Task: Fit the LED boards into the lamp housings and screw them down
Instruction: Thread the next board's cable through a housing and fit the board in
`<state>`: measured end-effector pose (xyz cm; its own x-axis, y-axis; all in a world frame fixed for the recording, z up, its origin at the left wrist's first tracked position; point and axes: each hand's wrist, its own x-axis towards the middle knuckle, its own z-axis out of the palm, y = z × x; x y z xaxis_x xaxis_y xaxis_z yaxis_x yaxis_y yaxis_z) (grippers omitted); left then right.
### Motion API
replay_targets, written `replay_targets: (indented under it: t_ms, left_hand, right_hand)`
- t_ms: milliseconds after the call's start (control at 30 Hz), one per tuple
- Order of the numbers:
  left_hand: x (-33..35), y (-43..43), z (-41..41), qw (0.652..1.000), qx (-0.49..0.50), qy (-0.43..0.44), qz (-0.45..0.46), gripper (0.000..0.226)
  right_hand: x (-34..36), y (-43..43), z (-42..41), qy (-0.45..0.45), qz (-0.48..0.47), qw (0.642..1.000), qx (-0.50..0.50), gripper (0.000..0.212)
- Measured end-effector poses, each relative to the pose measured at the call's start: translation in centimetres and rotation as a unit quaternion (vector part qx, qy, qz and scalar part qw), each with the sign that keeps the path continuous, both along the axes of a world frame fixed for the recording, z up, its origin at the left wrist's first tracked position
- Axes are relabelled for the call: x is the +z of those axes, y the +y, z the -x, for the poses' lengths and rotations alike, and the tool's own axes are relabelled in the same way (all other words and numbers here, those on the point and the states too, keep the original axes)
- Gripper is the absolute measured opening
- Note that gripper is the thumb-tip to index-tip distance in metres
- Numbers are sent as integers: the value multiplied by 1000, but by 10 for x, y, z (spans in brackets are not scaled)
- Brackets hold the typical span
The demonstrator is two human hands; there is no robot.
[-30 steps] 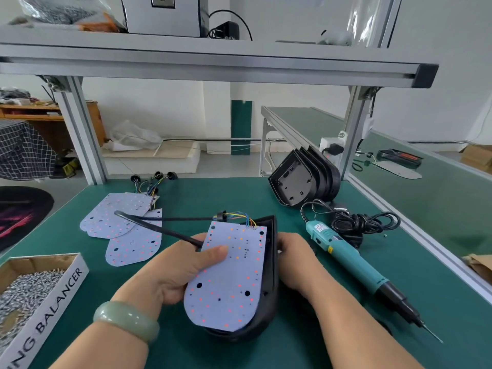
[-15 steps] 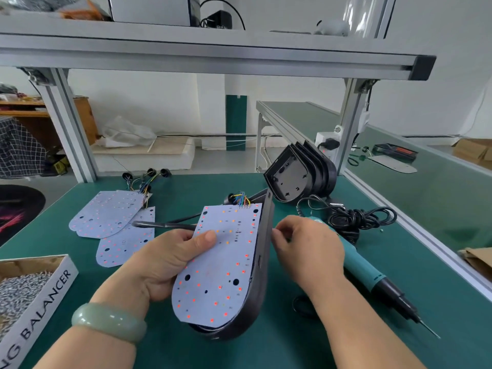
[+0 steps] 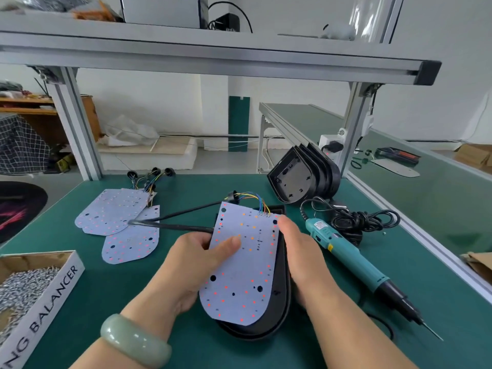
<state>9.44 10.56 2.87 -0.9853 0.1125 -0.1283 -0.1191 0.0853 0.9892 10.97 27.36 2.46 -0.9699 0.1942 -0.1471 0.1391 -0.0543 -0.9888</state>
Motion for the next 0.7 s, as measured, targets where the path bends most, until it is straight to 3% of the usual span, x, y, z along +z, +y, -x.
replay_targets:
  t_ms: [133,233,333,400,433,500,533,600,667,700]
  left_hand:
    - [-4,4,1,996,69,49,38,19]
    - [2,3,3,999,6,-19,-40,20]
    - [4,-2,4,992,-51,-77,-85,29]
    - [4,-10,6,989,-46,-86,-114,34]
    - [4,-15,7,986,-37,-92,-134,36]
    - [5,-31,11,982,-2,-98,-164,36]
    - [4,-38,14,979,16,-104,-176,37]
    - [3,-45,17,977,18,-118,-177,34]
    - [2,-44,17,980,-16,-118,-160,27]
    - [1,-42,15,981,-39,-117,-152,28]
  right_hand:
    - [-1,-3,4,34,5,996,-80,56]
    - [-2,-3,9,65,-9,995,-74,65]
    - [-2,-6,11,50,8,998,-31,57]
    - [2,1,15,25,66,994,-81,58]
    - [7,10,18,16,126,983,-133,44]
    - [10,39,16,10,306,919,-249,14]
    - [12,55,13,34,343,894,-287,2]
    - [13,71,7,130,333,874,-330,15]
    - [16,64,5,190,364,859,-305,21]
    - [16,53,5,198,337,883,-262,22]
